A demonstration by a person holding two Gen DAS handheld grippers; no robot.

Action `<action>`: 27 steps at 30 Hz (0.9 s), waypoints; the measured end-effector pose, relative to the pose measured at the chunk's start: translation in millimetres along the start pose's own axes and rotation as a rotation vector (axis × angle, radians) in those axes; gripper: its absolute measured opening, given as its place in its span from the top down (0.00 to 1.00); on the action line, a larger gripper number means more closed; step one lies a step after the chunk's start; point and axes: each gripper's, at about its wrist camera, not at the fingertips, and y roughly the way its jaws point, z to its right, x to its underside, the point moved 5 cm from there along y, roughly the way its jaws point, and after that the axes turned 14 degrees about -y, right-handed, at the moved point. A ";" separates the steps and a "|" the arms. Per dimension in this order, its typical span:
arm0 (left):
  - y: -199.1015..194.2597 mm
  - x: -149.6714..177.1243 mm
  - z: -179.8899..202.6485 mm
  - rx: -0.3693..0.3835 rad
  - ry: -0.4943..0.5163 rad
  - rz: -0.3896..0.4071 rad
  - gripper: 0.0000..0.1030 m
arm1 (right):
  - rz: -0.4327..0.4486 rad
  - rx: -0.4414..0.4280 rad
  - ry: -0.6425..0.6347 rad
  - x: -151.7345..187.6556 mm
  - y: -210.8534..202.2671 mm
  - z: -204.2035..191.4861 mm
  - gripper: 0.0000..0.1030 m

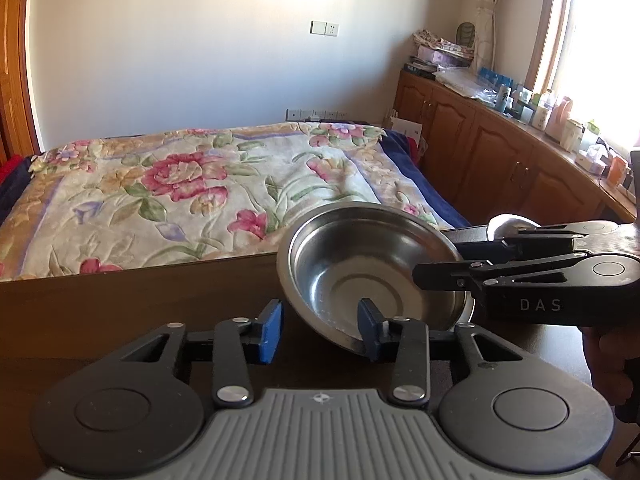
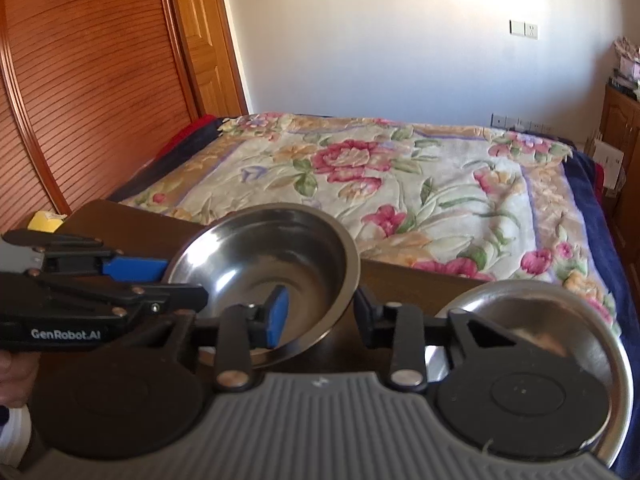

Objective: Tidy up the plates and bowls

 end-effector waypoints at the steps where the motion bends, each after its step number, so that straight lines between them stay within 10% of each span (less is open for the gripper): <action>1: 0.3 0.1 0.0 -0.001 -0.003 -0.005 0.64 | -0.002 -0.008 0.007 0.7 -0.3 -0.5 0.69; 27: -75.6 0.6 3.6 0.022 -0.013 0.049 0.75 | 0.044 -0.029 0.050 -7.6 -52.5 -26.6 0.78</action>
